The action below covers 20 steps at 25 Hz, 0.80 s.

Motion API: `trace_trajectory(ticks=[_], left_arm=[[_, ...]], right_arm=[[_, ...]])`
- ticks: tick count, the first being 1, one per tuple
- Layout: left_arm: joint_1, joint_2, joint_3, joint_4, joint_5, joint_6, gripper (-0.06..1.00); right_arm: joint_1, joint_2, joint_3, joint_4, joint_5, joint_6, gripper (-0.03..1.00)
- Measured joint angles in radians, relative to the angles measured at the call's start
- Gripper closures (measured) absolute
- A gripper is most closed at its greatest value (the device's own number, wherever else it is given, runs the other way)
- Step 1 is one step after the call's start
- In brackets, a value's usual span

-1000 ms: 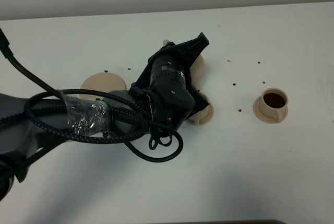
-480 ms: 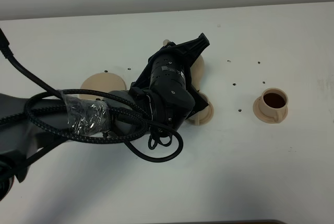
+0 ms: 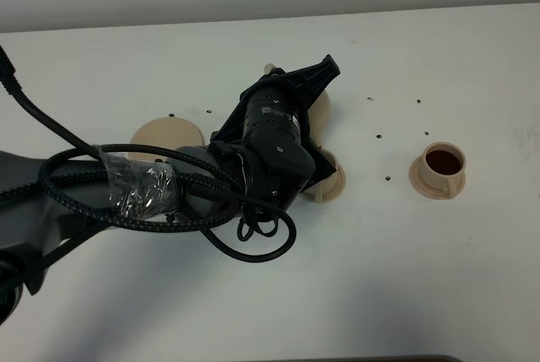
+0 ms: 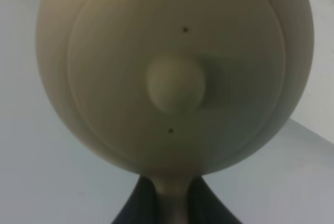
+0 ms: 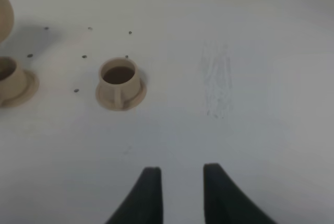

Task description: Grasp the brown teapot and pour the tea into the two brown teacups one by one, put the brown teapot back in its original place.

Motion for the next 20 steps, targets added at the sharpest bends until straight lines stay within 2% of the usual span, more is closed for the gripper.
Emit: trace_trajectory(ticks=[9, 20], left_arm=[[0.0, 0.0, 0.0, 0.072, -0.005, 0.001, 0.82], [0.0, 0.0, 0.0, 0.09, -0.01, 0.043, 0.82]], right_arm=[[0.0, 0.0, 0.0, 0.0, 0.0, 0.0, 0.78], [0.0, 0.0, 0.0, 0.0, 0.0, 0.0, 0.78]])
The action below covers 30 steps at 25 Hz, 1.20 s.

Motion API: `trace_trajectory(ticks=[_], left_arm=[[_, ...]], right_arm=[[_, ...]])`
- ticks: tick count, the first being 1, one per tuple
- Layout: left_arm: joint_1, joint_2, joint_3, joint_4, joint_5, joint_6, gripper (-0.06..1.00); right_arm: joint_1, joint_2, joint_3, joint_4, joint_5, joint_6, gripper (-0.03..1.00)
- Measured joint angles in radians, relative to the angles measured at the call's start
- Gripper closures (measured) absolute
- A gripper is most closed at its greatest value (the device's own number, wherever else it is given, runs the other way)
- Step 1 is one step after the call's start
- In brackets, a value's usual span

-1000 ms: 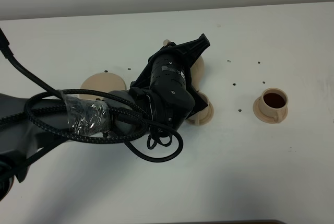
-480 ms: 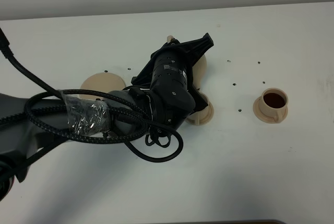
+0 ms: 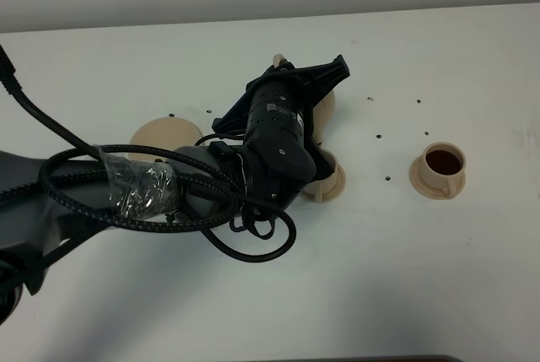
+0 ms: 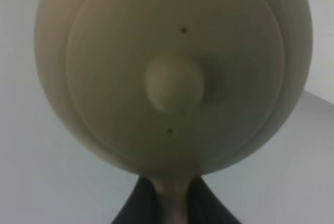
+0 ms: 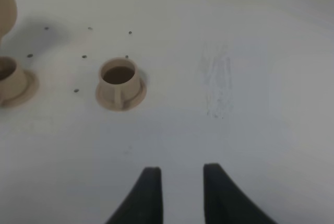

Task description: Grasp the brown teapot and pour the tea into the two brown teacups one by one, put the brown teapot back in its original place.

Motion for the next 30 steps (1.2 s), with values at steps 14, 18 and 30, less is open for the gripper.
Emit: trace_trajectory(ticks=[14, 18, 30], left_arm=[[0.0, 0.0, 0.0, 0.003, -0.024, 0.053, 0.82], [0.0, 0.0, 0.0, 0.003, -0.024, 0.067, 0.82], [0.0, 0.0, 0.0, 0.003, -0.024, 0.089, 0.82]], right_arm=[[0.0, 0.0, 0.0, 0.0, 0.0, 0.0, 0.78], [0.0, 0.0, 0.0, 0.0, 0.0, 0.0, 0.78], [0.0, 0.0, 0.0, 0.0, 0.0, 0.0, 0.78]])
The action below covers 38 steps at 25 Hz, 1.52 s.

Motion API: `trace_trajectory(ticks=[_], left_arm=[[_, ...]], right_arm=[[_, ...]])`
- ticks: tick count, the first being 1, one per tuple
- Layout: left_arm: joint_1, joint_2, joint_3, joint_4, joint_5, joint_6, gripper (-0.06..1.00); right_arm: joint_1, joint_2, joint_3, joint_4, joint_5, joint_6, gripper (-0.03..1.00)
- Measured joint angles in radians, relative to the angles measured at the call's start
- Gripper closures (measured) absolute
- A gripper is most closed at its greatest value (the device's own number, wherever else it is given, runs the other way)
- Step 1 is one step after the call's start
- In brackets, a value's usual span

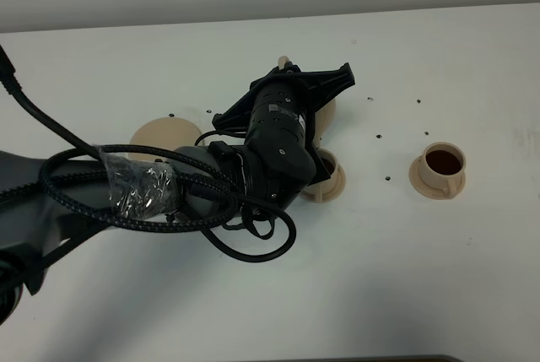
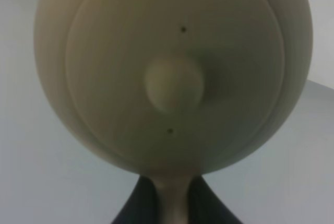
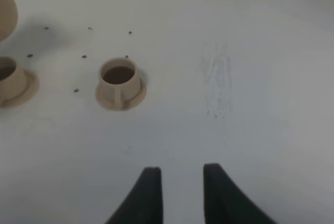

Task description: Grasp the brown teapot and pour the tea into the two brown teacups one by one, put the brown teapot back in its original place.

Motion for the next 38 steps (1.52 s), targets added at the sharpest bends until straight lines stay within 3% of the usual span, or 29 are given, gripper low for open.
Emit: trace_trajectory(ticks=[6, 16, 29, 33, 38], left_arm=[[0.0, 0.0, 0.0, -0.014, 0.001, 0.0, 0.82], [0.0, 0.0, 0.0, -0.219, 0.05, -0.024, 0.82], [0.002, -0.021, 0.0, -0.279, 0.074, -0.348, 0.82], [0.003, -0.075, 0.0, -0.422, 0.084, -0.402, 0.82], [0.007, -0.168, 0.0, -0.752, 0.152, -0.413, 0.82]], right_arm=[[0.0, 0.0, 0.0, 0.0, 0.0, 0.0, 0.78], [0.0, 0.0, 0.0, 0.0, 0.0, 0.0, 0.78], [0.0, 0.0, 0.0, 0.0, 0.0, 0.0, 0.78], [0.0, 0.0, 0.0, 0.0, 0.0, 0.0, 0.78], [0.0, 0.0, 0.0, 0.0, 0.0, 0.0, 0.78]])
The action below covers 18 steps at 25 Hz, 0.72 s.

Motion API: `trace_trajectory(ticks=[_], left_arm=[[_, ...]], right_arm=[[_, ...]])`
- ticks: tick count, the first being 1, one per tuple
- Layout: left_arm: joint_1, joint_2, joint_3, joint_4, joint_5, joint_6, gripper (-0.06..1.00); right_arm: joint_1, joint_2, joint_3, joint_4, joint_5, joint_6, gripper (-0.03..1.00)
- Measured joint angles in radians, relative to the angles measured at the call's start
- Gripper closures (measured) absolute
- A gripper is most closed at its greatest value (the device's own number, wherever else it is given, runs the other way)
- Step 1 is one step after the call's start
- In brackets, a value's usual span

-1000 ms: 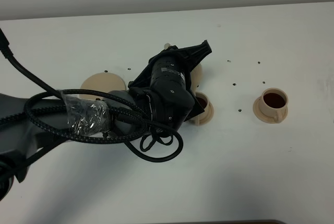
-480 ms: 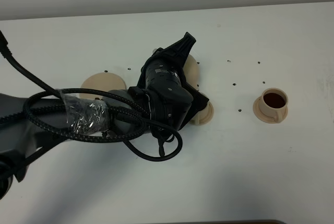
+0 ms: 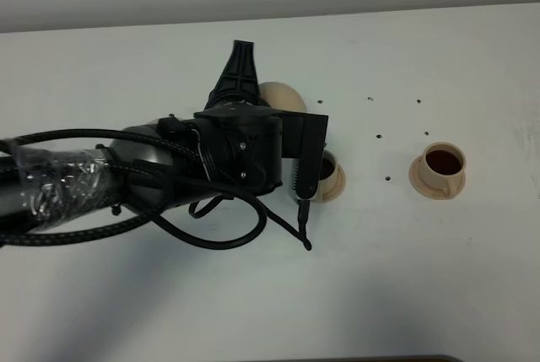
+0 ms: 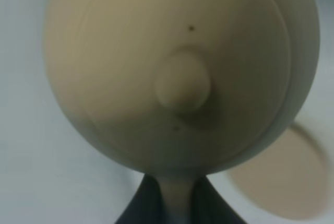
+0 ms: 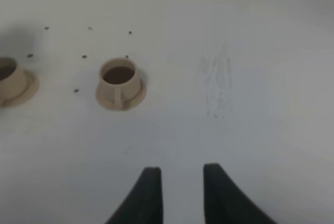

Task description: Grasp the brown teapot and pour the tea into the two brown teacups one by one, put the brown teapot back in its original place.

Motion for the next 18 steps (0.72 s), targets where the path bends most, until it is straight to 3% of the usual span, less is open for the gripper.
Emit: trace_trajectory(ticks=[6, 10, 13, 18], left_arm=[[0.0, -0.097, 0.0, -0.388, 0.136, -0.007, 0.82], [0.0, -0.121, 0.0, -0.587, 0.204, -0.065, 0.82], [0.0, -0.122, 0.0, -0.667, 0.239, -0.13, 0.82], [0.0, -0.123, 0.049, -0.702, 0.219, -0.226, 0.82]], right_arm=[[0.0, 0.0, 0.0, 0.0, 0.0, 0.0, 0.78], [0.0, 0.0, 0.0, 0.001, 0.0, 0.0, 0.78], [0.0, 0.0, 0.0, 0.001, 0.0, 0.0, 0.78], [0.0, 0.0, 0.0, 0.001, 0.0, 0.0, 0.78]])
